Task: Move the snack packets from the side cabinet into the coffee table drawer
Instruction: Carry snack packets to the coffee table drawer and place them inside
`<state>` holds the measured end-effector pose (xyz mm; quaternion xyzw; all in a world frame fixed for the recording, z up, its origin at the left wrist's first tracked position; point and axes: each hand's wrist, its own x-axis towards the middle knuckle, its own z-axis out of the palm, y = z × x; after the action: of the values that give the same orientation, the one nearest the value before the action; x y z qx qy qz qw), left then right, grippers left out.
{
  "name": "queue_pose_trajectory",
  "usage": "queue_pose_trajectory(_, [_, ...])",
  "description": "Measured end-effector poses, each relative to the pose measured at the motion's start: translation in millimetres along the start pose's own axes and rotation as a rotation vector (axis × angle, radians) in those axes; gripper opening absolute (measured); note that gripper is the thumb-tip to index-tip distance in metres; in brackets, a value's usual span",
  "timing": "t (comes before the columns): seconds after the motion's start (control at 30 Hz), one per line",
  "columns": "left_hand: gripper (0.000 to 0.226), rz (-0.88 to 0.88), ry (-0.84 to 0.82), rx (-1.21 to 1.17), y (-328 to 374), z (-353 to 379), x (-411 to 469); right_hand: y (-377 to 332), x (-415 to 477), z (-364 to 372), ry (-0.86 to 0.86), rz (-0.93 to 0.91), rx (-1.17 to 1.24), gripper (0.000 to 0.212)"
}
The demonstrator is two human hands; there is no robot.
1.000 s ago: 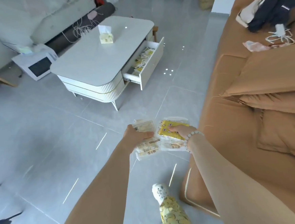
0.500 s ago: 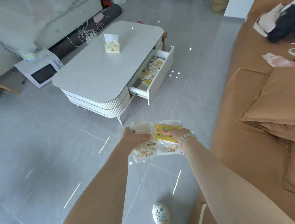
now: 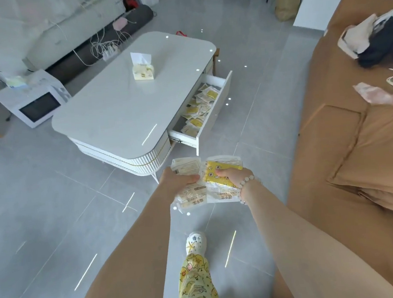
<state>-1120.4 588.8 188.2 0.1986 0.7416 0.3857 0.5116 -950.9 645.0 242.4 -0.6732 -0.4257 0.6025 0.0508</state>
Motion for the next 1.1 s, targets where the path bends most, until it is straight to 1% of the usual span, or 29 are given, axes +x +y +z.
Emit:
queue_pose_trajectory(0.1, [0.06,0.039,-0.042,-0.037,36.0,-8.3,35.4,-40.7,24.9,3.9,0.017,0.02,0.023,0.078])
queue_pose_trajectory(0.13, [0.054,0.049,-0.051,-0.047,46.2,-10.6,46.3,-52.8,30.1,4.0,0.021,0.024,0.018,0.078])
queue_pose_trajectory(0.17, [0.053,0.061,-0.062,-0.052,56.3,-12.4,62.2,-67.0,36.8,4.4,0.032,0.025,0.015,0.078])
queue_pose_trajectory(0.27, [0.073,0.042,-0.066,-0.046,84.7,-14.1,106.1,-110.2,61.0,3.2,0.095,0.036,-0.008,0.079])
queue_pose_trajectory(0.3, [0.074,0.036,-0.077,-0.049,94.0,-13.4,117.5,-122.6,68.3,2.2,0.109,0.042,-0.004,0.078])
queue_pose_trajectory(0.5, [0.049,0.052,-0.16,-0.013,145.2,-4.8,173.6,-171.0,110.9,-5.9,0.182,0.046,0.043,0.07])
queue_pose_trajectory(0.57, [0.05,0.035,-0.17,0.029,153.5,-2.1,184.1,-179.0,119.4,-7.1,0.182,0.068,0.039,0.069])
queue_pose_trajectory(0.67, [0.044,0.034,-0.181,0.065,163.4,0.7,199.2,-190.2,135.8,-8.6,0.184,0.087,0.042,0.067])
queue_pose_trajectory(0.83, [0.049,0.047,-0.17,0.074,187.2,4.8,237.6,-222.2,170.9,-15.1,0.166,0.096,0.052,0.066])
queue_pose_trajectory(1.0, [0.066,-0.022,-0.097,0.056,203.2,9.1,303.2,-263.5,226.1,-18.2,0.102,0.077,-0.012,0.066])
queue_pose_trajectory(1.03, [0.064,-0.039,-0.086,0.058,205.7,10.7,317.3,-273.1,239.5,-19.0,0.089,0.08,-0.024,0.068])
queue_pose_trajectory(1.1, [0.051,-0.081,-0.051,0.077,215.1,14.5,342.7,-293.3,267.9,-22.2,0.051,0.1,-0.05,0.072])
